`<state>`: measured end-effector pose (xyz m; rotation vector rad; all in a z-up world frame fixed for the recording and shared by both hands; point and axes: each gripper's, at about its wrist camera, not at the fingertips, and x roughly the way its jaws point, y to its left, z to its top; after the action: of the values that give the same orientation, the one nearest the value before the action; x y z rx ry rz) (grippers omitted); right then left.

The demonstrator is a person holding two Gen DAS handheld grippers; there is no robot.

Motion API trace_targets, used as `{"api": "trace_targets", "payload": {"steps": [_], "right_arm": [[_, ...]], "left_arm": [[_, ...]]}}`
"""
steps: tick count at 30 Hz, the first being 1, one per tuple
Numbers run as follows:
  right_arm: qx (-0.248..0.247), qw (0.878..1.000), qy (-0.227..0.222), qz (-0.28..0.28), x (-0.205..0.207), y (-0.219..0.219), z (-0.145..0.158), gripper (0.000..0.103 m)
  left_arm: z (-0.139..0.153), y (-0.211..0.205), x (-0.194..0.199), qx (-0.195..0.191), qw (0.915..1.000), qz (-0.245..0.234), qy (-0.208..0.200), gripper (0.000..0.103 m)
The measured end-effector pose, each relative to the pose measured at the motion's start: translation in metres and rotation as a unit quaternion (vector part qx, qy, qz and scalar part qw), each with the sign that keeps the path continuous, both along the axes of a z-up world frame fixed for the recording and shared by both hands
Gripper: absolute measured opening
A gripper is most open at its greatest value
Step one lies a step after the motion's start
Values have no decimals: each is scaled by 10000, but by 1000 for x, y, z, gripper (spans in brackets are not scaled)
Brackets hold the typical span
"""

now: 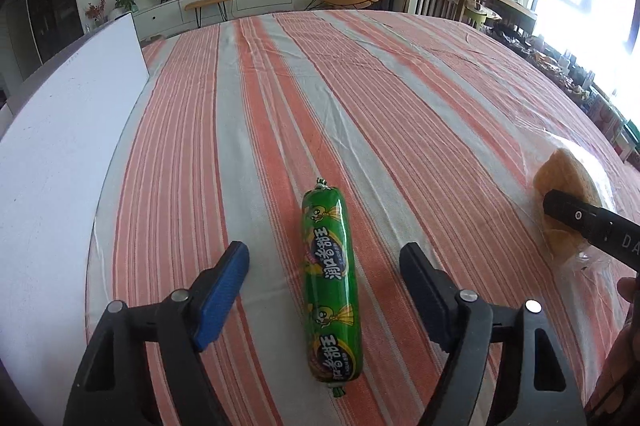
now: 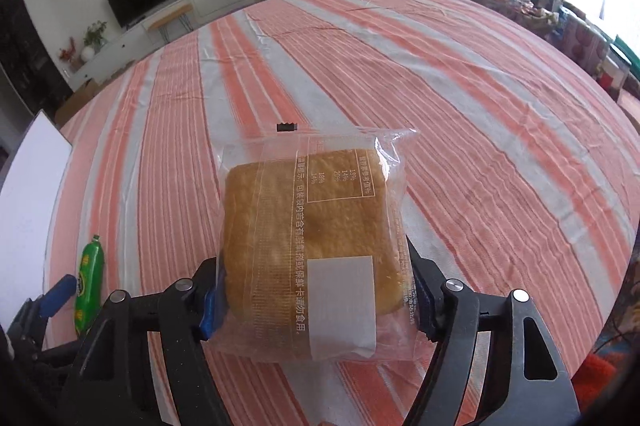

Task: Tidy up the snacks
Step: 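Grasp the green sausage stick with the left tool while the right tool holds the bread bag, then carry the sausage stick and bread bag into the white box, opening both tools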

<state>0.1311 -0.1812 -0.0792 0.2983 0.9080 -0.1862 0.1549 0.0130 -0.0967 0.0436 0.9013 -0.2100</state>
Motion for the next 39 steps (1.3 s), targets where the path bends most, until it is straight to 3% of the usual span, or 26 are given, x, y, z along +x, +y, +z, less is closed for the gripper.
{"api": "trace_targets", "payload": {"steps": [2, 3, 5, 7, 12, 17, 20, 23, 28, 32, 33, 34, 35, 37, 39], "right_arm": [[312, 9991, -278, 3, -16, -8, 1, 74], [556, 9977, -392, -48, -22, -12, 2, 74], [968, 9926, -737, -6, -32, -16, 10, 74], [941, 9905, -999, 131, -37, -10, 18, 74], [881, 9906, -912, 502, -30, 9, 16, 74], [1215, 9852, -876, 830, -40, 21, 26, 74], [1320, 9782, -899, 1324, -52, 49, 49, 74], [1390, 9628, -1125, 2026, -57, 94, 92, 74], [1574, 9206, -1242, 3351, -56, 199, 159, 74], [1565, 8887, -1112, 4164, -47, 292, 179, 77], [1462, 8842, -988, 4325, -43, 316, 177, 85], [1398, 8803, -808, 4461, -37, 336, 172, 90], [1307, 8783, -591, 4560, -32, 352, 165, 92], [1122, 8808, -278, 4592, -26, 368, 151, 92], [1052, 8826, -270, 4574, -26, 368, 145, 92]], "left_arm": [[3, 9, -5, -52, 10000, 22, -35, 22], [4, 15, -6, -113, 9999, 79, 32, 23], [5, 30, -12, -628, 9976, 174, 234, 23], [9, 40, -23, -845, 9958, 238, 266, 23], [34, 54, -52, -1426, 9892, 217, 249, 23], [77, 73, -86, -1999, 9797, 62, 115, 23], [109, 97, -106, -2370, 9715, 28, 31, 23], [142, 135, -124, -2607, 9652, 146, -181, 23], [172, 216, -146, -2336, 9654, 969, -639, 23], [156, 275, -142, -1431, 9667, 1996, -726, 23], [146, 288, -139, -1133, 9655, 2247, -665, 27], [135, 298, -137, -893, 9639, 2439, -579, 39], [126, 307, -136, -718, 9622, 2583, -474, 57], [112, 316, -139, -475, 9594, 2754, -392, 76], [108, 316, -144, -290, 9580, 2810, -495, 82]]}}
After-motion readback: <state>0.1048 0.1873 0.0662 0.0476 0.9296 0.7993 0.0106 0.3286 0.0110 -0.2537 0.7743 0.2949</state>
